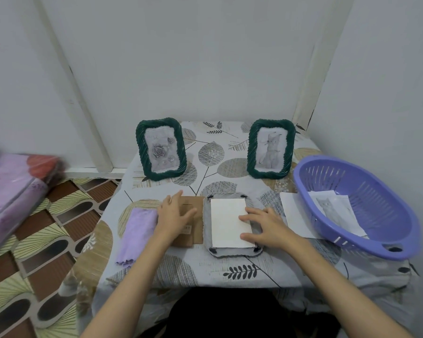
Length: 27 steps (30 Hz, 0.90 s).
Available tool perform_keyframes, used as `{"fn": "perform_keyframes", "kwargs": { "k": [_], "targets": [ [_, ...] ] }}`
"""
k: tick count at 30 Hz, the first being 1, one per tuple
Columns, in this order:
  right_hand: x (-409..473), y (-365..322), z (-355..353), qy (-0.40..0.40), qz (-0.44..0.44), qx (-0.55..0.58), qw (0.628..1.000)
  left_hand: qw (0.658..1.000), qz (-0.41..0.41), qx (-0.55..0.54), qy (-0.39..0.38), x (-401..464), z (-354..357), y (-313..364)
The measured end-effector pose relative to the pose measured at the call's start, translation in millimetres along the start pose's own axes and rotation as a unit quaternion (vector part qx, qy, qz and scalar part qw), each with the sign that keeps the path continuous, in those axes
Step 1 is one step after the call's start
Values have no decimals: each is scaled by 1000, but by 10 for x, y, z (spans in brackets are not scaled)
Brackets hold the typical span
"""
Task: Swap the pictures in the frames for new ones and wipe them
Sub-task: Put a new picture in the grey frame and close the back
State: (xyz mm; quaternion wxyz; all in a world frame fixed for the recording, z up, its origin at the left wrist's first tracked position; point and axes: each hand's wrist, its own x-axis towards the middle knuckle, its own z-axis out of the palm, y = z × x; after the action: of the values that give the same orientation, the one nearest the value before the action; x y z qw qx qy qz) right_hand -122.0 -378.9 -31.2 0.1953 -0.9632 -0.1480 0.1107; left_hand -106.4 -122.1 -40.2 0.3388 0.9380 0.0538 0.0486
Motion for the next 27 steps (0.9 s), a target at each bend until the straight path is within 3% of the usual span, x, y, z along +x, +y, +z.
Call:
{"fn": "perform_keyframes", "kwargs": {
  "k": [4,12,16,22,27],
  "targets": [
    [4,7,11,3,-1,6,1000,995,-45,53,-65,-39,11,-82],
    [1,29,54,8,-1,18,1000,994,-96,56,-1,-103,49,49],
    [1,24,49,9,0,19,1000,991,-131,30,-14,-35,41,101],
    [13,49,56,10,-1,21,1000,997,-35,-38,54,-94,-45,42],
    [15,63,65,13,-1,24,1000,993,-39,-57,98,-110,-186,42]
  ]
}}
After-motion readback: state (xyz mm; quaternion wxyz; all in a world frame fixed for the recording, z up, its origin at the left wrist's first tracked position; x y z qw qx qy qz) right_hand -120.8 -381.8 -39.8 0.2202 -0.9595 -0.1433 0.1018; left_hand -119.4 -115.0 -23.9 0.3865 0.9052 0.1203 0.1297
